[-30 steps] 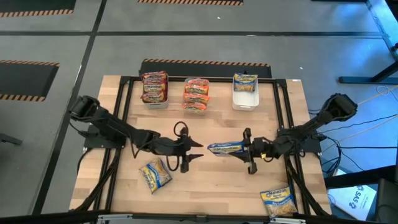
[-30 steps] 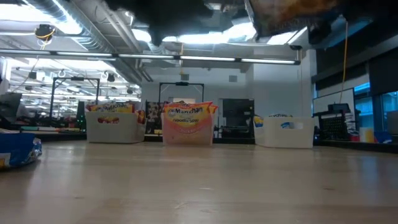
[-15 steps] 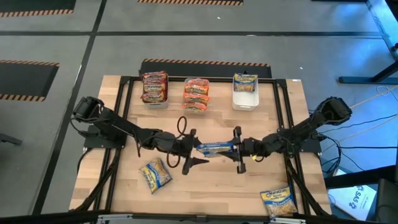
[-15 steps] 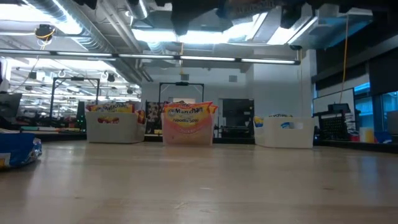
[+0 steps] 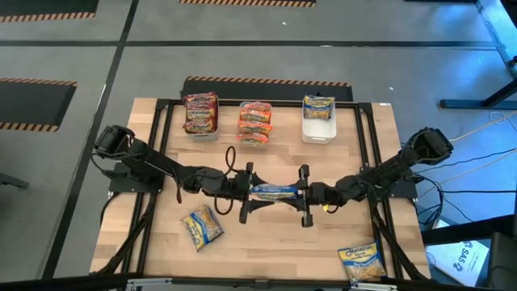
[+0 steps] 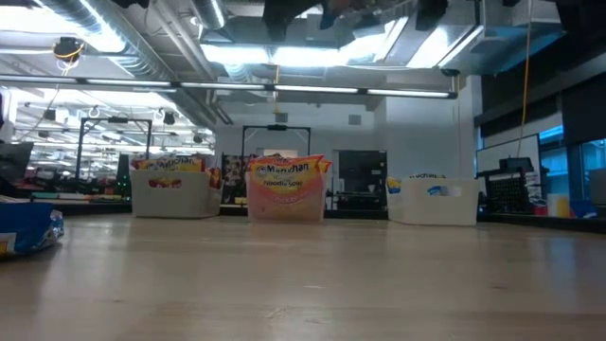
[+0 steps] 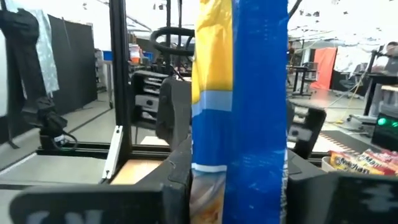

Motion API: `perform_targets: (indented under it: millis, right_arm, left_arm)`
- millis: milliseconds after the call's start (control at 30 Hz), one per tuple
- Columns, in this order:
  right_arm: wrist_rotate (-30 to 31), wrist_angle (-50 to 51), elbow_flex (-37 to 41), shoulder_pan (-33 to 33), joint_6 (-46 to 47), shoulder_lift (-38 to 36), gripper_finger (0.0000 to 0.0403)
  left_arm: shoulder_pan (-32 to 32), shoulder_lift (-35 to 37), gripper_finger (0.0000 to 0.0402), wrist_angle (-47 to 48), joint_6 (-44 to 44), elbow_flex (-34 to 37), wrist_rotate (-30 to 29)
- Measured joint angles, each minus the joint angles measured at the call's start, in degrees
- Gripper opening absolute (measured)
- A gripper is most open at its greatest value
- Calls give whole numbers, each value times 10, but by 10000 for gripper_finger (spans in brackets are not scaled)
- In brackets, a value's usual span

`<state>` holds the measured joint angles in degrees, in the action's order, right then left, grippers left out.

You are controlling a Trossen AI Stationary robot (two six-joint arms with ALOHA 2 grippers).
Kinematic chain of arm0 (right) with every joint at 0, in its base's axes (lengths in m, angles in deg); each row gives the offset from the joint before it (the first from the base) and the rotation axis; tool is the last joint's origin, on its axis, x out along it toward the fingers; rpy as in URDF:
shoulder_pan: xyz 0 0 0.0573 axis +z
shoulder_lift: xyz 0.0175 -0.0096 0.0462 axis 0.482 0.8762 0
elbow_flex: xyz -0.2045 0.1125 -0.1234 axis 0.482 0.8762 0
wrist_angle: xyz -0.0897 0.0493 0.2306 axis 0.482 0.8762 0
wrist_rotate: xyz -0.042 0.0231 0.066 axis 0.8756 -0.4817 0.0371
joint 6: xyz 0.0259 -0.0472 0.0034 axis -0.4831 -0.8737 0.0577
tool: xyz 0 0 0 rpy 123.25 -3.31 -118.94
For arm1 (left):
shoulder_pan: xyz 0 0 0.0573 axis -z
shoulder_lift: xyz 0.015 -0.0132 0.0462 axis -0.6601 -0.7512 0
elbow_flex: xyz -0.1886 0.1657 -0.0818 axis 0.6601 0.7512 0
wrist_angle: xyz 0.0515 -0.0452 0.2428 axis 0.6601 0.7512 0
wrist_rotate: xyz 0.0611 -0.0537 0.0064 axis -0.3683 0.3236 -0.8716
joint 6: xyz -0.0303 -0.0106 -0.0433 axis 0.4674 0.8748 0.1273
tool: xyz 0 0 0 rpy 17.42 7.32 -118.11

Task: Sort Maruchan noodles
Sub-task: Put the middle blue noodle into the white bin

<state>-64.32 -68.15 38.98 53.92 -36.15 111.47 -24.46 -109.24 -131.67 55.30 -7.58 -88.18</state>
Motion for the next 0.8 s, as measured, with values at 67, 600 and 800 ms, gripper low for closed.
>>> perform_targets:
  millis: [67, 600, 800]
  right_arm:
    - [-1, 4, -15, 0, -11, 7, 95]
    - [26, 120, -28, 25, -7, -46, 174]
    - [91, 390, -60, 89, 52, -186, 241]
  left_arm:
    - [-1, 0, 221, -1, 2, 0, 0]
    - [3, 1, 105, 43, -25, -1, -19]
    - [8, 5, 102, 141, -29, -1, -45]
